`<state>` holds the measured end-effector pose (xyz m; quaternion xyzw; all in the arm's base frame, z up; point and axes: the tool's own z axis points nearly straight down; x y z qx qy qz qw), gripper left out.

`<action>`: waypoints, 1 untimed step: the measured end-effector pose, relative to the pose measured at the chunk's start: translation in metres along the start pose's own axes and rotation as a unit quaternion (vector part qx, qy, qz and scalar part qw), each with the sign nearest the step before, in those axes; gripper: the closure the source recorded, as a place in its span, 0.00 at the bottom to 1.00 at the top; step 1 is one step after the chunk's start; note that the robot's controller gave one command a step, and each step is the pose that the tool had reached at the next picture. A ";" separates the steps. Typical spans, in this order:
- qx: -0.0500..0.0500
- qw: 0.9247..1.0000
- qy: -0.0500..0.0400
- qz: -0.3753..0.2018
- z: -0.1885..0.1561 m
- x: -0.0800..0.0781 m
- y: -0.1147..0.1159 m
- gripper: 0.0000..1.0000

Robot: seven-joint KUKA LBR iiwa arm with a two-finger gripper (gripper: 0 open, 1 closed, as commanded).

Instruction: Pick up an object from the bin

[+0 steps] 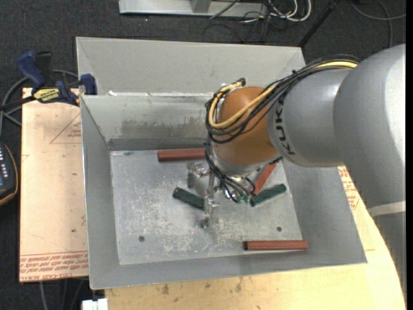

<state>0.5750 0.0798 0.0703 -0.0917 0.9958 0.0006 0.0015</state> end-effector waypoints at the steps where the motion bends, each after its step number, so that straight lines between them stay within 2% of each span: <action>1: 0.000 1.000 0.000 0.001 -0.001 0.000 0.000 1.00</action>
Offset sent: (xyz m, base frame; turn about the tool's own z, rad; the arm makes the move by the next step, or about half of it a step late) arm 0.0000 0.0000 0.0000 0.0000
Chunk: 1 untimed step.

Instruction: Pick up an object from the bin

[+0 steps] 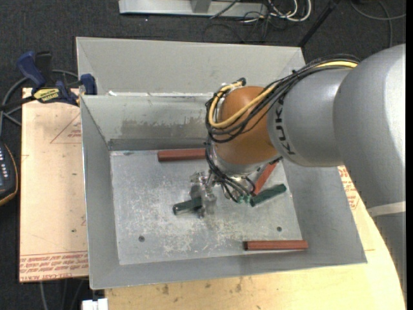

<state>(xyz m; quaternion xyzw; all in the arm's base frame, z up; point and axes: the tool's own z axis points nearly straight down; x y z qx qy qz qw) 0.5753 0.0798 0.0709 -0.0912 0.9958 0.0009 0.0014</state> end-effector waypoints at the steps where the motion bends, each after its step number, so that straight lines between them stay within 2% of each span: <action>1: 0.001 0.999 -0.004 -0.037 -0.148 0.017 0.003 1.00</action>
Offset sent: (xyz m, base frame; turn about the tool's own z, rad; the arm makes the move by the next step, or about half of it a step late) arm -0.0193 -0.0011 0.1433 -0.0755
